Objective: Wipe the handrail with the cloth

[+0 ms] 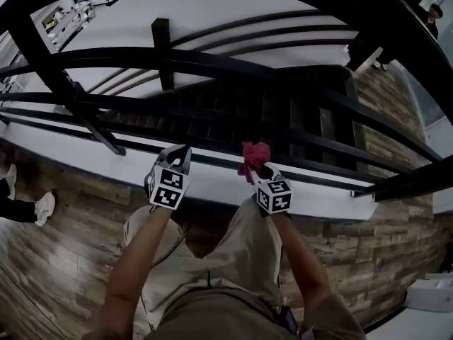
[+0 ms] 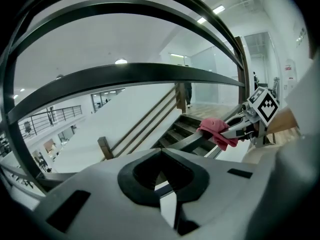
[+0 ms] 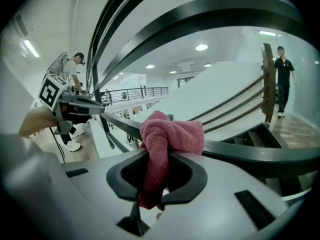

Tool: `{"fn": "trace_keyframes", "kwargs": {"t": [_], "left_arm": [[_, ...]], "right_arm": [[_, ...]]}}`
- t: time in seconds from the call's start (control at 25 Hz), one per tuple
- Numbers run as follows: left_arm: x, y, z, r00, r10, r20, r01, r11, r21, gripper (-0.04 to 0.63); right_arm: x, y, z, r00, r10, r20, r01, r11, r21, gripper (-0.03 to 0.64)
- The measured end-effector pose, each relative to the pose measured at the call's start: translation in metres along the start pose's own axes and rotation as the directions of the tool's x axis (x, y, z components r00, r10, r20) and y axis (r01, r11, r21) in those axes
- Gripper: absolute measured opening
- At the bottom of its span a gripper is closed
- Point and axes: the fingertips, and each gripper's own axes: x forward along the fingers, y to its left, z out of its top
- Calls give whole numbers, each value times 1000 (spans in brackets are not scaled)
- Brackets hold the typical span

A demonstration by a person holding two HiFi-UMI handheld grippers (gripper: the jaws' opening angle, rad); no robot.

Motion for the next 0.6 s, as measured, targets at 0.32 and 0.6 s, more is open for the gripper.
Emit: {"fn": "trace_keyframes", "kwargs": {"t": [0.32, 0.6], "left_arm": [[-56, 74, -53, 989, 137, -59, -140, 988, -67, 17], [-117, 170, -116, 943, 309, -125, -327, 931, -165, 17]], "right_arm": [[77, 117, 30, 983, 179, -39, -180, 983, -39, 71], [169, 244, 66, 960, 275, -47, -278, 958, -69, 71]]}}
